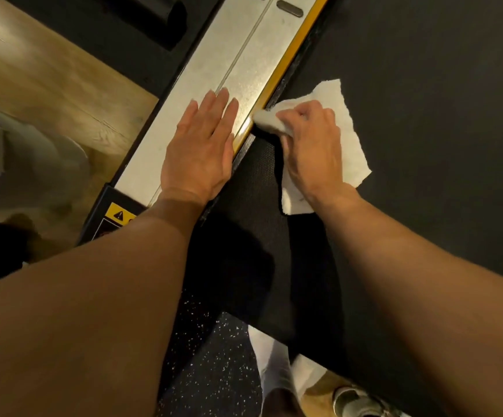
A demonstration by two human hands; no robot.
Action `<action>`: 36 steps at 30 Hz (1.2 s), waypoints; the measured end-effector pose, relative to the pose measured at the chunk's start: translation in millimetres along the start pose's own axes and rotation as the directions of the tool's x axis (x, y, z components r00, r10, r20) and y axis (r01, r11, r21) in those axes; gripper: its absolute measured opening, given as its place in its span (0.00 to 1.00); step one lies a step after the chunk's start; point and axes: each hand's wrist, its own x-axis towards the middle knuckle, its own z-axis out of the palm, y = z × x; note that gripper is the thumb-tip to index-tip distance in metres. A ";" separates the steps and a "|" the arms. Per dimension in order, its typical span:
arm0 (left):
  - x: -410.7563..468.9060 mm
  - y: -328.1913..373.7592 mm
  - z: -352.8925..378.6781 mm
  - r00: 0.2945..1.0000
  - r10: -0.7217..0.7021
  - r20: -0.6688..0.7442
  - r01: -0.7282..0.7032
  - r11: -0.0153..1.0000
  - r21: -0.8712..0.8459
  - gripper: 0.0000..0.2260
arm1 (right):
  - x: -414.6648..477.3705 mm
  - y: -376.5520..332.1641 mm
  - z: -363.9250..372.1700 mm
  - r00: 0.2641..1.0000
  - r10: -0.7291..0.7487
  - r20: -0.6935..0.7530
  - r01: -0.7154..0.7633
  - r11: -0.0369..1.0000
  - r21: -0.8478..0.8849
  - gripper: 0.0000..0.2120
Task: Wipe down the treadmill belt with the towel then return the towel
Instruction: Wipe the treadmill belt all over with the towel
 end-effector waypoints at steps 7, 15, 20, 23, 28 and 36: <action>-3.0 2.4 -0.7 1.000 0.005 0.007 -0.005 1.000 0.022 0.23 | -47.6 -10.1 11.5 0.989 -0.146 0.035 0.145 0.988 0.043 0.11; -2.4 1.0 2.8 1.000 0.004 0.013 -0.005 0.999 0.054 0.23 | -69.0 -11.1 9.0 1.000 -0.005 0.003 0.005 0.994 0.114 0.16; -3.0 0.6 1.1 1.000 -0.001 0.000 0.001 0.998 0.061 0.23 | -58.3 14.4 4.5 0.988 -0.137 0.072 0.134 0.990 0.051 0.22; -2.1 1.0 0.1 1.000 -0.002 0.017 0.001 0.998 0.063 0.23 | -21.8 24.7 -4.1 1.000 0.023 -0.002 -0.023 0.997 -0.069 0.16; -1.4 2.8 0.9 0.999 0.008 0.041 -0.012 0.995 0.095 0.23 | -80.5 3.7 -2.2 0.973 -0.168 0.160 0.169 0.986 0.007 0.21; 3.5 15.4 -7.2 0.994 -0.066 0.081 0.070 0.996 -0.047 0.23 | -41.1 74.7 -20.3 0.984 0.177 -0.012 -0.176 0.983 0.055 0.20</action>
